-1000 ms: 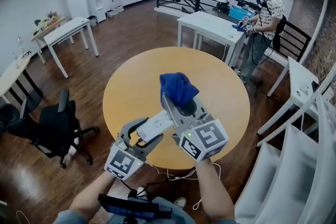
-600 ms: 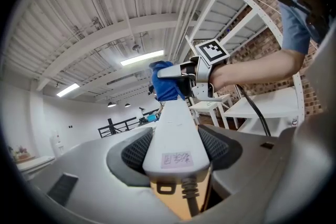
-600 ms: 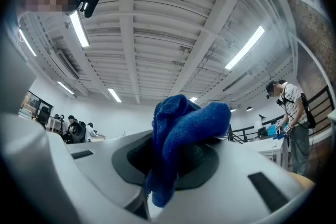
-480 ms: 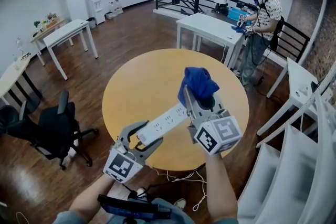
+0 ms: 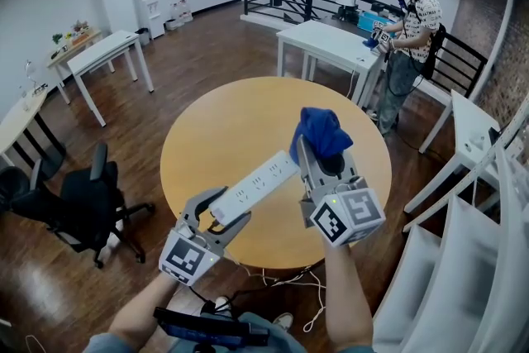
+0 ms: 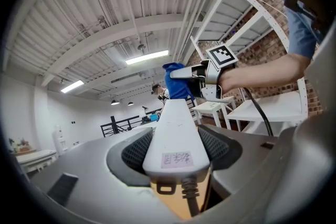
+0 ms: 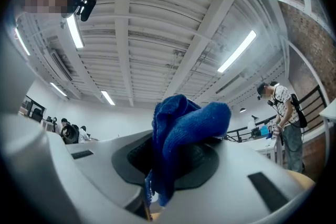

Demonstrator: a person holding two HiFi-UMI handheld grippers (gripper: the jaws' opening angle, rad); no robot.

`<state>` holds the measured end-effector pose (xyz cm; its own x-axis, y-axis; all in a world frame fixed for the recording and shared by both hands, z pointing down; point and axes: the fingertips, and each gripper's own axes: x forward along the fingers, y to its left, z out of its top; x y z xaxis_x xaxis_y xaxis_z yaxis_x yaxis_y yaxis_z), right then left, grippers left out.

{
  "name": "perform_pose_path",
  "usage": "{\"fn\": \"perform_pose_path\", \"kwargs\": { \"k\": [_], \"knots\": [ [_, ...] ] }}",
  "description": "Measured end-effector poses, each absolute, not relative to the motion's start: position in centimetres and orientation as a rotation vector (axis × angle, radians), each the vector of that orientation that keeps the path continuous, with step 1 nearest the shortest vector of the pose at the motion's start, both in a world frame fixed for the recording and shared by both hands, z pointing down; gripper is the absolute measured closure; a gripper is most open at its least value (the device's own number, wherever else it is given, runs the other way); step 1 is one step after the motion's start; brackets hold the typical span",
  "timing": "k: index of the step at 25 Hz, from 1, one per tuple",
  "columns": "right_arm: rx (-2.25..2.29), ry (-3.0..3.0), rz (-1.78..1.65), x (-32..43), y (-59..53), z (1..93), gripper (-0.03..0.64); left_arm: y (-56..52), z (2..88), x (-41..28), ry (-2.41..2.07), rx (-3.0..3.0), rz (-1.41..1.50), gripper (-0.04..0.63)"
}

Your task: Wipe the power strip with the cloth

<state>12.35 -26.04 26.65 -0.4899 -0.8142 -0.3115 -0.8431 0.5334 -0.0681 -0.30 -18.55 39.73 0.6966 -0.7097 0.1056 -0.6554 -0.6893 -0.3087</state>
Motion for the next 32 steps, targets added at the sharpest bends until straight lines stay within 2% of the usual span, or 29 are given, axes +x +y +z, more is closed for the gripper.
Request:
{"fn": "perform_pose_path", "kwargs": {
  "k": [18,32],
  "knots": [
    [-1.371,2.454,0.084,12.4,-24.4,28.5,0.556,-19.8,39.0,-1.4,1.176,-2.677,-0.269,0.314],
    [-1.224,2.586,0.083,6.6,-22.1,31.1,0.557,-20.9,38.4,-1.7,1.244,-2.721,-0.221,0.314]
  ]
}}
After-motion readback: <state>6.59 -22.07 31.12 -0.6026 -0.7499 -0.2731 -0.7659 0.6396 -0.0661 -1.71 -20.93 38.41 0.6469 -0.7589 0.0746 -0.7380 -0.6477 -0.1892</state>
